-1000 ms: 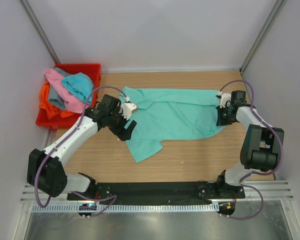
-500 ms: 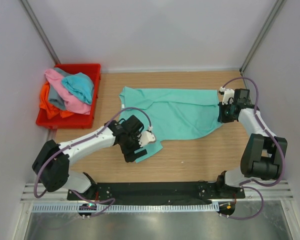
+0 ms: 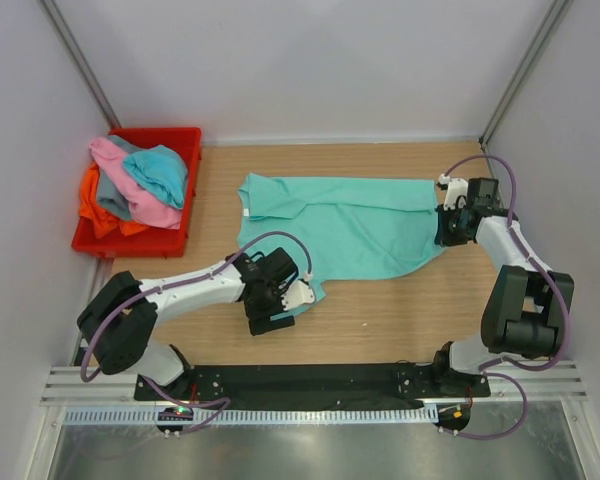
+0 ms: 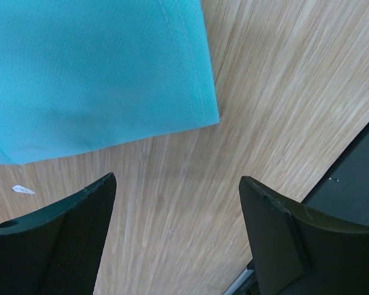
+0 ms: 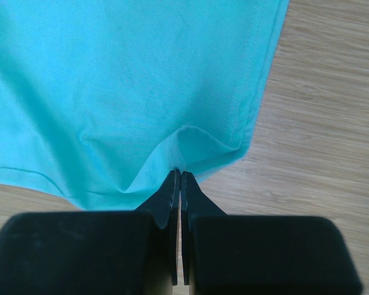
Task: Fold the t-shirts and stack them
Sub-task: Fold the tshirt
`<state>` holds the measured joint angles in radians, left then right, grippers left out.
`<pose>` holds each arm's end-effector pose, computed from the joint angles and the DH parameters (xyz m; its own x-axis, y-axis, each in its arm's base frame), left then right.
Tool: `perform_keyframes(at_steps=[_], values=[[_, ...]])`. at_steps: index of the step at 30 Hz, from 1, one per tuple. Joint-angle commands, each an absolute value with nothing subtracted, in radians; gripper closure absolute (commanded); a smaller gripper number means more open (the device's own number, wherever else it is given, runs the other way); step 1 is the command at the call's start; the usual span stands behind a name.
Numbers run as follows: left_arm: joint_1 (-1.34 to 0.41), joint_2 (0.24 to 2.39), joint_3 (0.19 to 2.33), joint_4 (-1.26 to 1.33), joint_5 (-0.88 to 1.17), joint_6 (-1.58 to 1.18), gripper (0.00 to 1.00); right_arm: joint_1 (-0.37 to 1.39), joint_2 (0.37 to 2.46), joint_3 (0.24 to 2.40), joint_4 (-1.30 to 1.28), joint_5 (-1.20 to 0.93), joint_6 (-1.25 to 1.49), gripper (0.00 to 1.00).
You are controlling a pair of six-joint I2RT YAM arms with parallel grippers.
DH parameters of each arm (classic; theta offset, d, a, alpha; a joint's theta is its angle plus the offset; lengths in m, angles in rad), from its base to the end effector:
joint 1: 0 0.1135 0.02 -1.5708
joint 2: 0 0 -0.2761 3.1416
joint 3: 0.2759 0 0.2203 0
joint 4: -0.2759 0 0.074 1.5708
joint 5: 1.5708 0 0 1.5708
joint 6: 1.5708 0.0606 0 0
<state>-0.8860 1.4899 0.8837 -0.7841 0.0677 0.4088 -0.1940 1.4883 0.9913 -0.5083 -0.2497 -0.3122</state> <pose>0.1424 -0.1809 0.1850 -0.2607 0.9463 -0.1912 0.9635 0.2675 0.0103 0.2809 -0.0399 0.2283 -0.8059 -0.1450 -0.5740 -0.2003 0.9791 0.0340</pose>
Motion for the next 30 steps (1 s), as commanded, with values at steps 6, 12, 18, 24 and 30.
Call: perform_keyframes(at_steps=[6, 12, 18, 24, 30], values=[[-0.911, 1.471, 0.871, -0.574, 0.025, 0.408, 0.17, -0.198, 1.496, 1.012, -0.491, -0.244, -0.313, 0.99], [-0.911, 1.488, 0.874, -0.568, 0.060, 0.400, 0.19, -0.198, 1.494, 1.012, -0.495, -0.238, -0.316, 0.98], [-0.911, 1.523, 0.868, -0.580, 0.106, 0.387, 0.20, -0.198, 1.493, 1.015, -0.494, -0.239, -0.314, 0.99], [-0.911, 1.548, 0.868, -0.592, 0.124, 0.385, 0.20, -0.198, 1.493, 1.008, -0.491, -0.233, -0.319, 0.99], [-0.911, 1.601, 0.887, -0.600, 0.132, 0.385, 0.20, -0.198, 1.493, 1.003, -0.489, -0.230, -0.324, 0.98]])
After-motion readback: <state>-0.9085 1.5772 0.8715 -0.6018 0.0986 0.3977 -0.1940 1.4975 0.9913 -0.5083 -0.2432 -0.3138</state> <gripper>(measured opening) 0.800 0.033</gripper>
